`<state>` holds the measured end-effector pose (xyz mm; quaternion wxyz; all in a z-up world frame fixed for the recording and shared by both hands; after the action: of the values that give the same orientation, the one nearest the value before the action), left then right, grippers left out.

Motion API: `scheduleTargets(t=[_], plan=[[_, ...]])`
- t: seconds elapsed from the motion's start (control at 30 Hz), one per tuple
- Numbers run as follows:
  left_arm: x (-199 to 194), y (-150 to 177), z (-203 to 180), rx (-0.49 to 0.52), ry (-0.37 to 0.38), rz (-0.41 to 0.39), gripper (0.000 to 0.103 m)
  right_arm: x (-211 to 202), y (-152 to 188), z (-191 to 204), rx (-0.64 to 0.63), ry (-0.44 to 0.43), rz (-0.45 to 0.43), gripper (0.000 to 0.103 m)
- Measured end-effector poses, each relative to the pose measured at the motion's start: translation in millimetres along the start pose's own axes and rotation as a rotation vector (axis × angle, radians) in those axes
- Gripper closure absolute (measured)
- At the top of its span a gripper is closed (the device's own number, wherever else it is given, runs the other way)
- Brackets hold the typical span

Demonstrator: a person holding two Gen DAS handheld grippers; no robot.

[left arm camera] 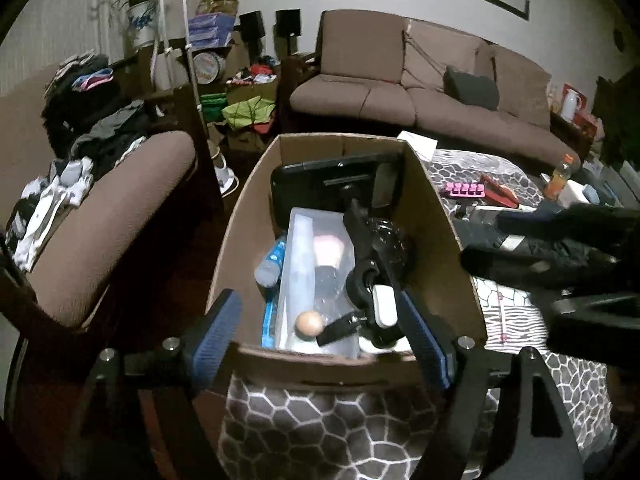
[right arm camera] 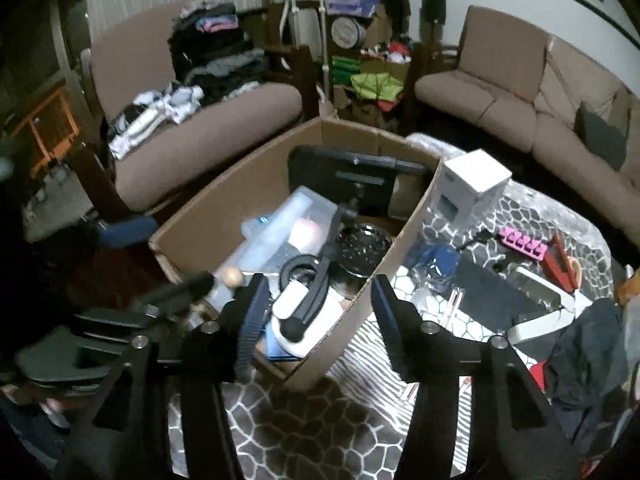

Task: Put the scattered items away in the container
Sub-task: 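Open both tools to drop the ball and white piece into the box, then withdraw both open tools from the box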

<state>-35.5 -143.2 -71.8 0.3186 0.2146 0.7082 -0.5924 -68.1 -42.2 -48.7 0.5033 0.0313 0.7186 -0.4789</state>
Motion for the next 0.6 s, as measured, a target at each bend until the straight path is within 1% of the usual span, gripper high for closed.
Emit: scheduleTargets(t=[0.07, 0.13, 0.17, 0.2, 0.23, 0.33, 0.4, 0.47, 0.53, 0.6], plan=[[-5, 2, -4, 0.0, -0.018, -0.008, 0.02, -16, -2, 1, -0.003, 0.007, -0.027, 0.046], [-13, 4, -11, 0.028, -0.042, -0.028, 0.007, -32, 0, 3, -0.014, 0.028, -0.053, 0.042], [-17, 4, -14, 0.041, -0.054, -0.041, 0.005, -38, 2, 4, -0.014, 0.055, -0.064, 0.038], [-22, 4, -16, 0.045, -0.06, -0.056, 0.0, -45, 3, 4, -0.013, 0.082, -0.074, 0.034], [-27, 5, -18, 0.045, -0.06, -0.072, 0.0, -52, 5, 4, -0.013, 0.108, -0.084, 0.03], [-45, 6, -24, 0.045, -0.06, -0.118, 0.0, -68, 13, 7, -0.032, 0.114, -0.081, 0.028], [-52, 8, -25, 0.033, -0.059, -0.132, 0.0, -78, 22, 6, -0.051, 0.132, -0.084, 0.025], [-56, 11, -24, 0.008, -0.063, -0.122, 0.0, -90, 32, 1, -0.03, 0.142, -0.105, 0.022], [-56, 16, -20, -0.021, -0.088, -0.092, 0.0, -99, 41, -7, -0.002, 0.152, -0.121, 0.021], [-56, 22, -20, -0.033, -0.109, -0.067, 0.0, -104, 46, -13, 0.006, 0.163, -0.115, 0.021]])
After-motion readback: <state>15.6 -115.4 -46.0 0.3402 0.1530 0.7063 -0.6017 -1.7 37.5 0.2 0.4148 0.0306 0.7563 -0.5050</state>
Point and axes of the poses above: each gripper's, at about its wrist camera, not at the fingertips, and x roughly the way its jaws point, z to its left, y to its underside, the point moved 5 cm from there along x, roughly the way its jaws point, and after that the axes turned 7 degrees about -x, right-handed, at the moved point
